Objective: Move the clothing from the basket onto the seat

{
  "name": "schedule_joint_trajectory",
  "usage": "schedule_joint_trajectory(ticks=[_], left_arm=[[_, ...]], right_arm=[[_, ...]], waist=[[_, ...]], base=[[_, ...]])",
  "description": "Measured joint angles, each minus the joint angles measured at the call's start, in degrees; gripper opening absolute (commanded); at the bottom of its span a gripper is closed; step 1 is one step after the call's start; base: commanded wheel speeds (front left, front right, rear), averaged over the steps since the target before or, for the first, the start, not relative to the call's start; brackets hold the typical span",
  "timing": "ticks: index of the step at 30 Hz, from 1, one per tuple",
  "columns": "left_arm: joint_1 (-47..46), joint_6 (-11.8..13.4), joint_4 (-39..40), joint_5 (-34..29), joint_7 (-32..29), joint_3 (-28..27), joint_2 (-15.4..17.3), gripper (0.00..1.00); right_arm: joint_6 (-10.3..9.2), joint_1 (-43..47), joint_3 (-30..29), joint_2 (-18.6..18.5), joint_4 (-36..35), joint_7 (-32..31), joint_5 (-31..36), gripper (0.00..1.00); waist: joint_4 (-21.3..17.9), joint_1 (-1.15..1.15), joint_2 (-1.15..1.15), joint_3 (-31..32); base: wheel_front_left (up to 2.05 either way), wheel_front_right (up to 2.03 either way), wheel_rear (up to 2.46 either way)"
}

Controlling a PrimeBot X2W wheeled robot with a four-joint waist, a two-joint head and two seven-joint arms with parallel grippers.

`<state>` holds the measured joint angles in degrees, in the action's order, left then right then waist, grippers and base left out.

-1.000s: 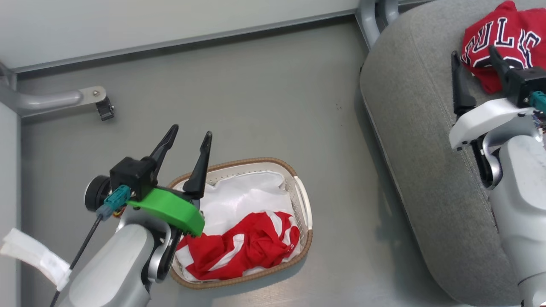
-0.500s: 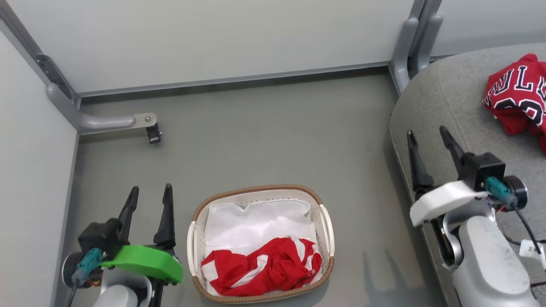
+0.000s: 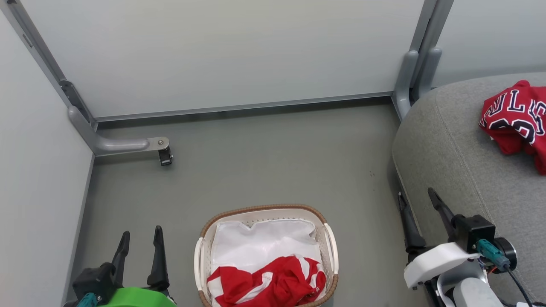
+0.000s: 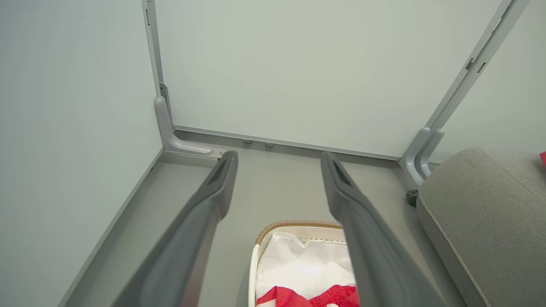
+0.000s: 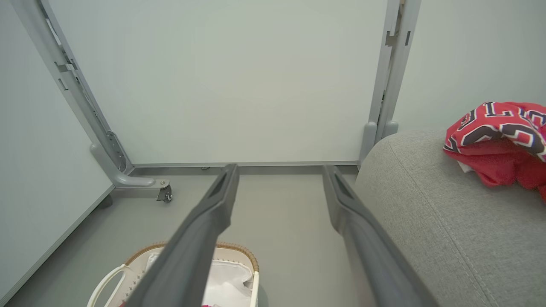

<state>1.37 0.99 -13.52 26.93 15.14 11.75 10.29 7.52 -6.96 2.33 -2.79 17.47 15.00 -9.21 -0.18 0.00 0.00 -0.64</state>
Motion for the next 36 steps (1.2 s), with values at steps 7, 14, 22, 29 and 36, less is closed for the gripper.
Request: schedule_joint_trajectory(ticks=[7,14,22,29,36], left_arm=[[1.3,-1.3,-0.5,-1.6,0.0,-1.2,-1.6,1.0],[1.4,-2.2,-1.1,-2.4,0.0,-1.9,-2.4,1.0],[1.4,-3.0,-1.8,-2.9,0.0,-2.5,-2.8,1.0],[1.3,-3.6,-2.4,-3.3,0.0,-3.1,-3.1,1.0],[-2.0,-5.0,-3.0,-5.4,0.0,-1.7,-3.0,1.0]], right_arm=[[0.0,1.8,2.0,0.0,0.0,0.0,-0.9,1.0],[0.0,1.8,2.5,0.0,0.5,0.0,-1.3,1.0],[0.0,1.8,2.7,0.0,0.6,0.0,-1.9,1.0],[0.0,1.8,2.6,0.0,0.6,0.0,-2.0,1.0],[0.0,1.2,1.5,0.0,-0.5,0.0,-1.7,1.0]], waist=[[0.8,0.0,0.0,0.7],[1.0,0.0,0.0,0.9],[0.8,0.0,0.0,0.9],[0.8,0.0,0.0,0.5],[0.8,0.0,0.0,-1.3]], base=[[0.0,0.0,0.0],[0.0,0.0,0.0],[0.0,0.0,0.0],[0.0,0.0,0.0],[0.0,0.0,0.0]])
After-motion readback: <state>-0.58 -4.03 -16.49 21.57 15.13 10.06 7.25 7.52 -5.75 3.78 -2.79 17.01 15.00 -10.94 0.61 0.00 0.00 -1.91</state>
